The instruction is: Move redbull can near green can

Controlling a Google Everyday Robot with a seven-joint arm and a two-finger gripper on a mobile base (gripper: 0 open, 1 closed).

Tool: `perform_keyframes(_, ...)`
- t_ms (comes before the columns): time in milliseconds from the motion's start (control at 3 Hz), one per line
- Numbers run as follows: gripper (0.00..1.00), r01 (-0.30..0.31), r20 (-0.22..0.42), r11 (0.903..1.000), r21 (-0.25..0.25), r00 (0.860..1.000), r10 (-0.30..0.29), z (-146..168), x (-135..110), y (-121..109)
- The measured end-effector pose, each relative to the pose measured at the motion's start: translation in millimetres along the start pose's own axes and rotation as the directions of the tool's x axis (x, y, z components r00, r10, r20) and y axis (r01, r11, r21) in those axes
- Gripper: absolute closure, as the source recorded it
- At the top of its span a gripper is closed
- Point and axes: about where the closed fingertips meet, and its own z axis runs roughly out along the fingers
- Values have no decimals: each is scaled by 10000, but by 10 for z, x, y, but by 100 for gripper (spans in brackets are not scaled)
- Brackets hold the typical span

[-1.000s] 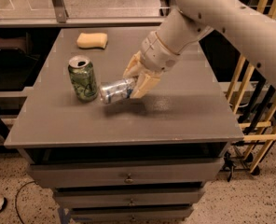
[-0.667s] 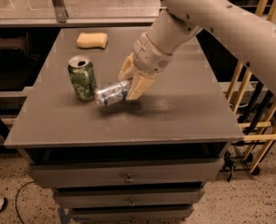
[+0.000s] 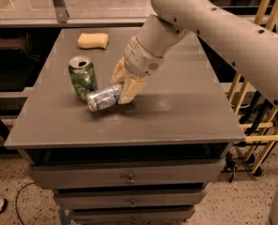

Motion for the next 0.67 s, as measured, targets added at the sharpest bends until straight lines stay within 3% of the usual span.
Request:
perform_keyframes(333, 100, -320, 101, 9995, 36, 9994, 320, 72, -24, -48)
perform_keyframes(667, 79, -349, 123, 9994, 14, 9993, 349, 100, -35, -55)
